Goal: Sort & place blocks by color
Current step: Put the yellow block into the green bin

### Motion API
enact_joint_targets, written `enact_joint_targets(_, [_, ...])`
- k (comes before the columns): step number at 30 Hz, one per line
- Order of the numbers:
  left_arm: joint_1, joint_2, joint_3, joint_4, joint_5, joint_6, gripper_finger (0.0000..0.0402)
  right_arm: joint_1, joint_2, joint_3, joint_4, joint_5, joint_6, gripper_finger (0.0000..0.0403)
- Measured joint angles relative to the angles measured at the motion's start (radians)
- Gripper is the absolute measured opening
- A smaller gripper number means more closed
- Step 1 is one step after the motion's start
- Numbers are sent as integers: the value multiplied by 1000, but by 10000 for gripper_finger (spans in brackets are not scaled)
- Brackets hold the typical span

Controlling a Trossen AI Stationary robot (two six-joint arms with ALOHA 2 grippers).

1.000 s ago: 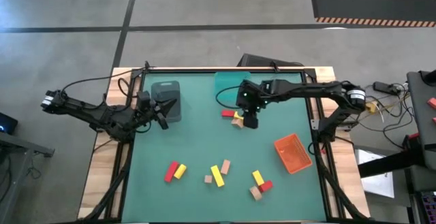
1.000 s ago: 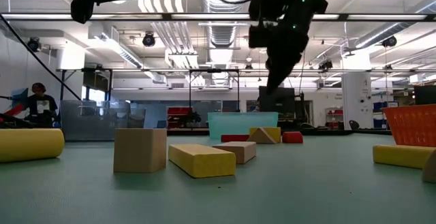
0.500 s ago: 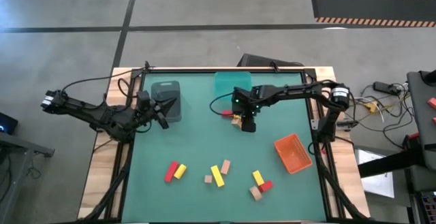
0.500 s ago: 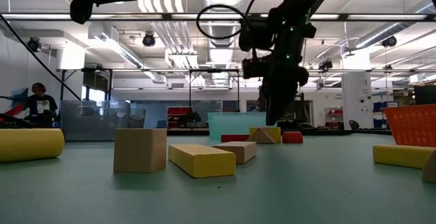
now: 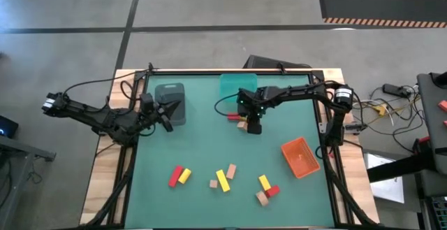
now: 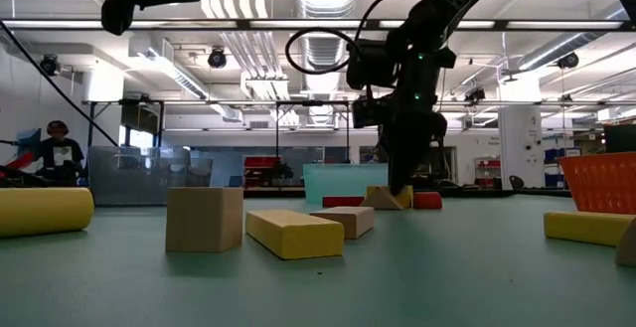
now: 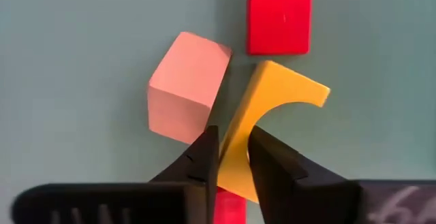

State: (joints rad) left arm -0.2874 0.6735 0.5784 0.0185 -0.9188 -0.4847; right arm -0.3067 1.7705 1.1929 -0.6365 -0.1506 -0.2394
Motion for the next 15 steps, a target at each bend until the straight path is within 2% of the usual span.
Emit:
enact_joint_targets(4, [0,-1,0,0,-4,0,0,0,2,1,2,-18,4,20])
enact_joint_targets(12, [0,0,0,0,-5,0,0,-8,-59,-4,-36,-14,35,19])
enact_joint_targets(15, [0,-1,0,0,-5,0,0,-15,-94,20,-112,-10,36,19])
